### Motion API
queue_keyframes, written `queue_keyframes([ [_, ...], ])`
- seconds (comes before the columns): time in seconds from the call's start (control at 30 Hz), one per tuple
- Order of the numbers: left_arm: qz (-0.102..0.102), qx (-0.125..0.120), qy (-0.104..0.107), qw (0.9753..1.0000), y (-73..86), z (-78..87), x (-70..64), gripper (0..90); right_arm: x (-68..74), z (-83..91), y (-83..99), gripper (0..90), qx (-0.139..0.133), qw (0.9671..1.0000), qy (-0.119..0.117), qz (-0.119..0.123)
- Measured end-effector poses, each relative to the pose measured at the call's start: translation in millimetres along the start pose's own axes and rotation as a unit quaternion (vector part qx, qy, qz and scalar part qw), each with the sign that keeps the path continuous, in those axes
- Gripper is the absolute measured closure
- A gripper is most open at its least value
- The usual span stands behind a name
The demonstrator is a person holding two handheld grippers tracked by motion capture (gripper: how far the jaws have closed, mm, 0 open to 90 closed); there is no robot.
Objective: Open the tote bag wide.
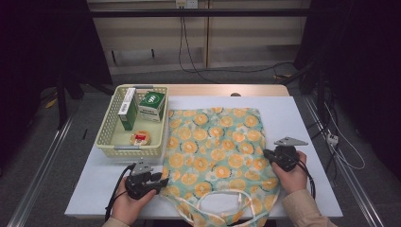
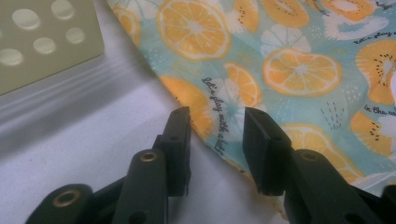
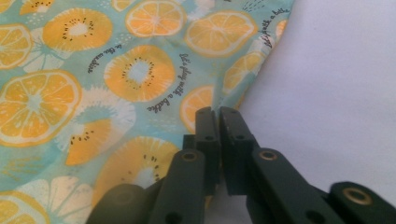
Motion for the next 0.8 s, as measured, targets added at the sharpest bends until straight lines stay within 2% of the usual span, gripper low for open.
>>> queue_keyframes([
  [0.1,-0.002,0.005,-0.006,1.0,-1.2,-0.2,-2.1,65.9,-0.6,1.7,-0.7,90.0,-0.012,0.9999,-0.002,-0.008],
  [0.23,0.0,0.01,-0.01,0.9999,-3.5,-2.1,-4.4,69.6,-7.2,7.7,-3.1,90.0,-0.032,0.9994,0.009,-0.01],
  [0.3,-0.002,0.011,-0.009,0.9999,-6.5,-5.8,-7.7,71.4,-10.3,9.3,-3.0,90.0,-0.035,0.9992,0.013,-0.014],
  [0.4,-0.001,0.013,-0.005,0.9999,-9.4,-8.8,-9.9,74.1,-11.9,9.2,-1.5,90.0,-0.038,0.9991,0.005,-0.02],
  [0.47,-0.008,0.017,-0.013,0.9997,-11.4,-10.1,-11.0,79.0,-12.3,9.4,-0.3,90.0,-0.039,0.999,0.002,-0.021],
  [0.57,-0.001,0.012,-0.011,0.9999,-13.0,-12.5,-9.0,90.0,-14.8,11.0,1.4,90.0,-0.043,0.9989,0.007,-0.018],
  [0.63,-0.004,0.012,-0.01,0.9999,-16.4,-14.3,-9.8,90.0,-17.7,13.0,2.1,90.0,-0.05,0.9985,0.008,-0.023],
  [0.67,-0.013,0.01,-0.02,0.9997,-22.2,-16.1,-11.6,90.0,-19.4,14.1,2.2,90.0,-0.052,0.9983,0.011,-0.023],
  [0.8,-0.017,0.0,-0.029,0.9994,-34.8,-20.7,-12.4,90.0,-28.4,18.9,2.9,90.0,-0.059,0.9976,0.015,-0.035],
])
Point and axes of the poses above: each handheld gripper's, and its own axes: z roughly backward along the jaws, y roughly out of its underside, x roughly to its left, the point moved 2 cm from there along -z, roughly forward along the jaws, and after that the axes turned 2 degrees about x, right-handed, at the moved point
